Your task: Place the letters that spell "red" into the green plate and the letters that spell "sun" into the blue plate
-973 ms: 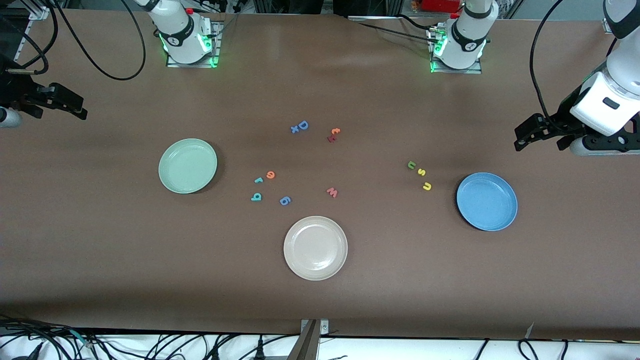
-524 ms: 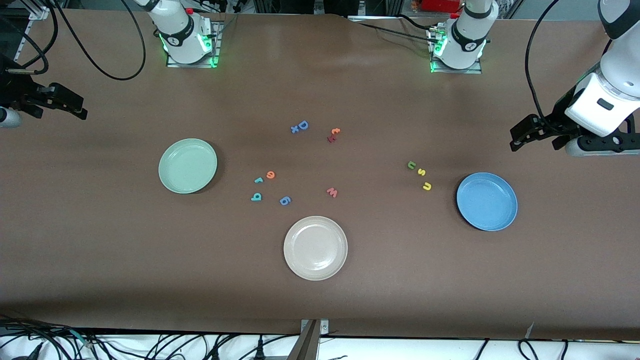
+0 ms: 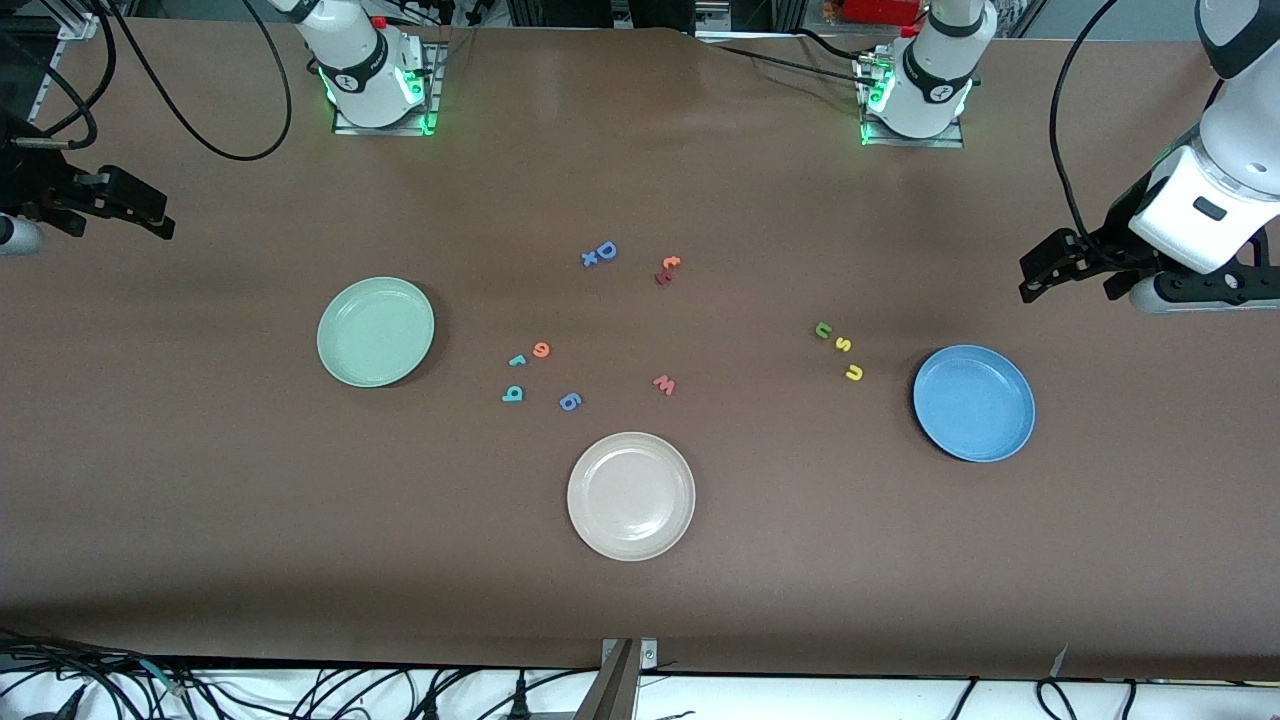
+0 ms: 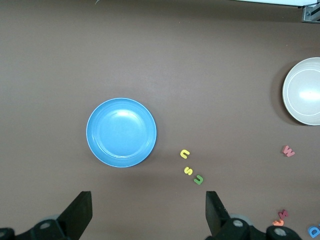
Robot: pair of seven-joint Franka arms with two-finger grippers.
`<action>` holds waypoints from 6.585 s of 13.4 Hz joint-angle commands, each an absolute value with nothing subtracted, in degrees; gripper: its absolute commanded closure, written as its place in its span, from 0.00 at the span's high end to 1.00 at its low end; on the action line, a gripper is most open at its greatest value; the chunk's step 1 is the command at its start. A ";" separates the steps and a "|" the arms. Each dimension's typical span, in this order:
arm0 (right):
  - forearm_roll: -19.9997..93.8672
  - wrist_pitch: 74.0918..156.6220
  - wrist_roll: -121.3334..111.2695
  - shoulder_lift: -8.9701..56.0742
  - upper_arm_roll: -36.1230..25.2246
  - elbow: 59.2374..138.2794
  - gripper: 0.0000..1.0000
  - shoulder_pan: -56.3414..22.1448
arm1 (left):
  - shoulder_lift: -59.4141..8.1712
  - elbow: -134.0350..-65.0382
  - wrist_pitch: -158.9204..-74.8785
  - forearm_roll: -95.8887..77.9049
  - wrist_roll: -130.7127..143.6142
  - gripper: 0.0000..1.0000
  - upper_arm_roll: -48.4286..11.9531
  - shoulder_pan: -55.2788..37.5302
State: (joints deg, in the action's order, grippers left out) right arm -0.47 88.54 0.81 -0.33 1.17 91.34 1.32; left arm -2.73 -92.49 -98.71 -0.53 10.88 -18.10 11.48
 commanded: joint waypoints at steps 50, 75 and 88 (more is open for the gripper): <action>0.18 138.25 75.06 34.89 1.93 105.82 0.94 -28.21 | -21.88 -92.54 -107.75 2.99 -22.21 1.00 -17.31 1.59; 0.09 140.63 74.97 34.89 1.93 107.84 0.08 -28.30 | -30.23 -108.11 -131.57 2.55 -6.85 0.96 -8.35 -5.36; 0.09 126.75 61.03 26.02 -3.50 107.75 0.06 -27.86 | -31.29 -112.67 -134.02 2.02 -2.46 0.90 -7.56 -8.70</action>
State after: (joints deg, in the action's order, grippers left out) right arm -0.17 129.76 66.35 28.62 -1.19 106.77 -27.83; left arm -31.51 -111.16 -131.80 1.05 -3.50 -8.30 -8.14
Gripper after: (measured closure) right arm 0.819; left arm 0.097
